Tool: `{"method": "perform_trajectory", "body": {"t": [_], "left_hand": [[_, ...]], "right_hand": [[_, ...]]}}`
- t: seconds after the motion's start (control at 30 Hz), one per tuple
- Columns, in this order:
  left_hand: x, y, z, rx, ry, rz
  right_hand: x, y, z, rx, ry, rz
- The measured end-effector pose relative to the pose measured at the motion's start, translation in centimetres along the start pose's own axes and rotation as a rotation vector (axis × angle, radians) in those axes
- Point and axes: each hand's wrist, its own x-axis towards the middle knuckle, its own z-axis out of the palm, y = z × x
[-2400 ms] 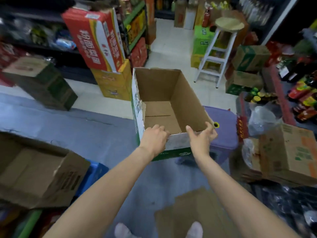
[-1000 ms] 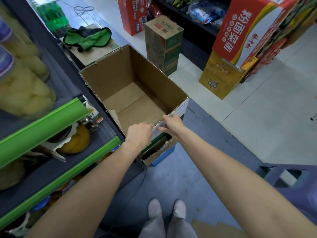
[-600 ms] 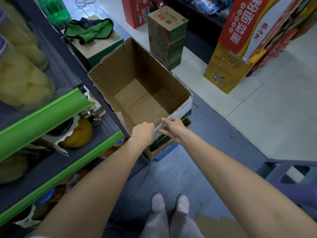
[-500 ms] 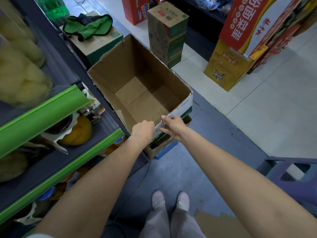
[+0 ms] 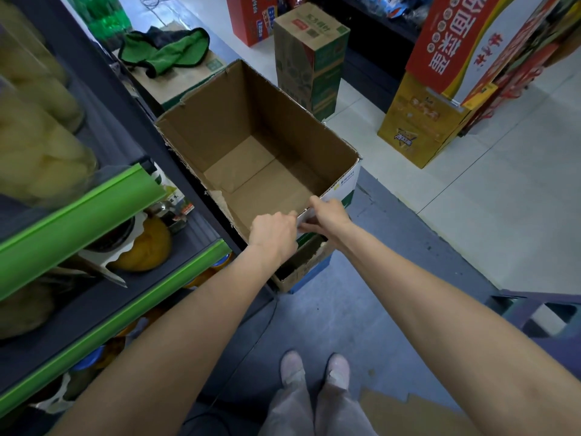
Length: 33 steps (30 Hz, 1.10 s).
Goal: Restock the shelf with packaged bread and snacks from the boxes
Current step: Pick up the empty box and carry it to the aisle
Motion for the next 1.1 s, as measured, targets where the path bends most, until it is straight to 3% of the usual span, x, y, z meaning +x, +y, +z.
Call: {"method": "perform_trajectory", "body": {"t": [0.23, 0.5, 0.83, 1.0, 1.1], "left_hand": [[0.0, 0.2, -3.2, 0.153, -0.04, 0.007], [-0.1, 0.8, -2.7, 0.163, -0.087, 0.009], [1.6, 1.5, -0.8, 0.094, -0.063, 0.046], [2.9, 1.4, 0.2, 0.026, 0.027, 0.058], [3.9, 1.6, 0.4, 0.018, 0.039, 0.076]], "right_hand": [[-1.3, -1.1, -0.7, 0.156, -0.1, 0.023], [-1.4, -0.2, -1.6, 0.234, -0.19, 0.096], [0.5, 2.3, -2.4, 0.325, -0.081, 0.125], [2.3, 2.0, -1.8, 0.138, 0.137, -0.064], [3.6, 2.1, -1.7, -0.047, 0.179, -0.133]]}}
